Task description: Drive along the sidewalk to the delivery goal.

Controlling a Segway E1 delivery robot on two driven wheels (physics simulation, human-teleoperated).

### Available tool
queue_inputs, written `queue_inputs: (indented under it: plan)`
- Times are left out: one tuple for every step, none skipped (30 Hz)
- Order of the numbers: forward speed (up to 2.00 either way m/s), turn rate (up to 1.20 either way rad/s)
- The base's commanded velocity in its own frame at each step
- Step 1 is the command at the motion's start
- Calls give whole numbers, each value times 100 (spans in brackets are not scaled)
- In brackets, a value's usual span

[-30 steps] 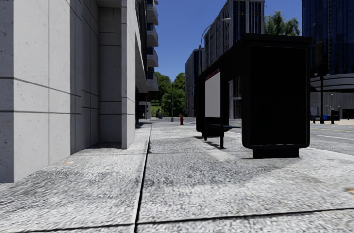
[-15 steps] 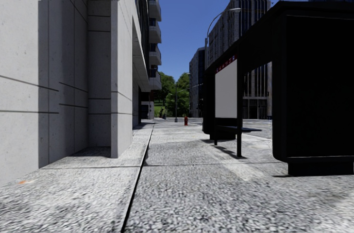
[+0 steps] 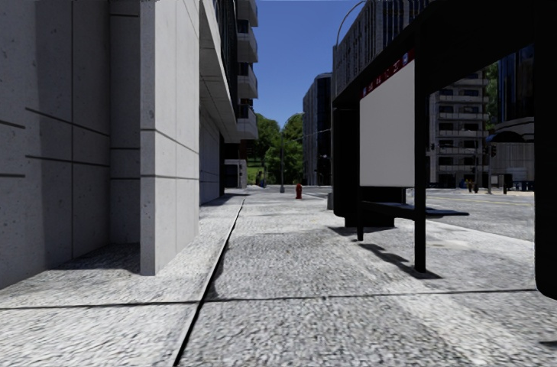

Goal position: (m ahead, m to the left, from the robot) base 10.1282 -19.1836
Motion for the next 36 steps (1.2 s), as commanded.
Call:
queue_inputs:
  plan:
    - [200,19]
    - [200,19]
    - [200,19]
    - [200,19]
    - [200,19]
    - [200,19]
    - [200,19]
    - [200,19]
    - [200,19]
    - [200,0]
    - [200,0]
    - [200,0]
    - [200,0]
    - [200,0]
    - [200,0]
    - [200,0]
    - [200,0]
    - [200,0]
    - [200,0]
    - [200,0]
    - [200,0]
    - [200,0]
    - [200,0]
    - [200,0]
    - [200,0]
    - [200,0]
    - [200,0]
    - [200,0]
    - [200,0]
    - [200,0]
    - [200,0]
    - [200,0]
    - [200,0]
    - [200,0]
    - [200,0]
    - [200,0]
